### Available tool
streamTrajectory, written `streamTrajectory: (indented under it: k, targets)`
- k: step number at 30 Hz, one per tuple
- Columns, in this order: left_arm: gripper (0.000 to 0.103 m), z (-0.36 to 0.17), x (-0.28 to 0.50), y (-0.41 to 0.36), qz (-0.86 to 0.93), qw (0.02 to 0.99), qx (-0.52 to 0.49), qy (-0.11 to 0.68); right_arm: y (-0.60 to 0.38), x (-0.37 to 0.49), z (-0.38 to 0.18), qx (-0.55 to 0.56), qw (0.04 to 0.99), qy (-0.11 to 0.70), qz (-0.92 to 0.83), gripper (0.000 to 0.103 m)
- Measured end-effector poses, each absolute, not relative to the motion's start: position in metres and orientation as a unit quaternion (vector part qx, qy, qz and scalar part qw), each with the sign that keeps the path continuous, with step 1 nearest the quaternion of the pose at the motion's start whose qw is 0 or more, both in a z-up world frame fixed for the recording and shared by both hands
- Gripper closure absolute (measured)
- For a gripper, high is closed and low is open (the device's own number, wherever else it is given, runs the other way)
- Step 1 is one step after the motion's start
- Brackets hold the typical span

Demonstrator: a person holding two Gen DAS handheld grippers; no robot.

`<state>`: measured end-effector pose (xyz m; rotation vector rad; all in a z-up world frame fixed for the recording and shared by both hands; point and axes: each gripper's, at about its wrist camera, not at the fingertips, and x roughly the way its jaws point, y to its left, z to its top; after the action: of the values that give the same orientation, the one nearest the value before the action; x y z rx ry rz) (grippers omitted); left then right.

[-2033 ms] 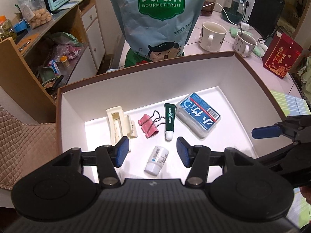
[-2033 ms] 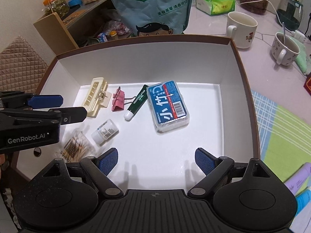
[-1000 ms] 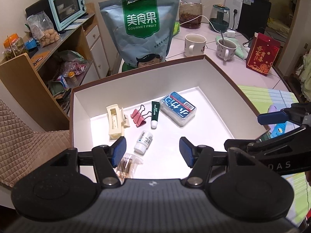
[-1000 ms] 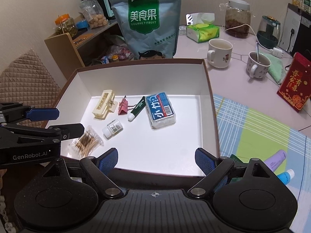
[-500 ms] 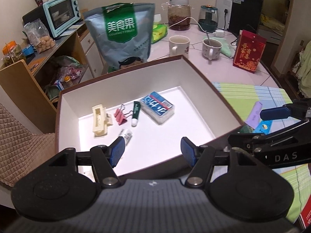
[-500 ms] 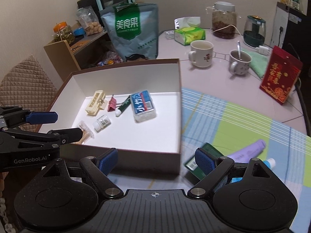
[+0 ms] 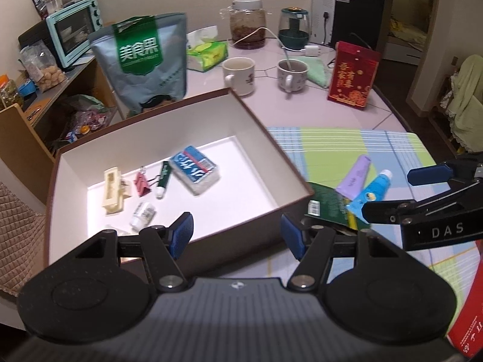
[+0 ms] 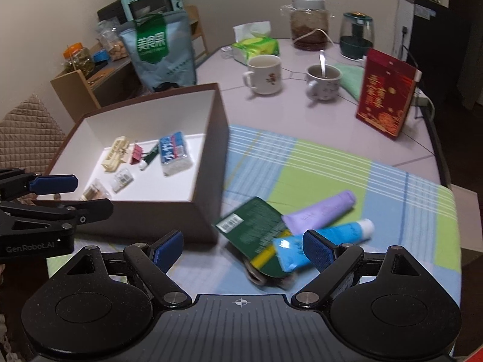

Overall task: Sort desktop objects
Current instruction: 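Withdraw both tools from the box toward the blue and purple tubes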

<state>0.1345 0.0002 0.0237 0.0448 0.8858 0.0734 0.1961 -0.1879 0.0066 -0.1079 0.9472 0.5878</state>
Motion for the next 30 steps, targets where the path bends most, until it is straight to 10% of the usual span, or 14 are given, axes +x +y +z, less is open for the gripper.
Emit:
streamTrajectory:
  k: [30]
  targets:
    - [0.04,-0.046,0.154,-0.069,-0.033,0.882,-0.064,0.466,-0.316,0.236,-0.061,0.039,0.821,0.525,0.219,0.014]
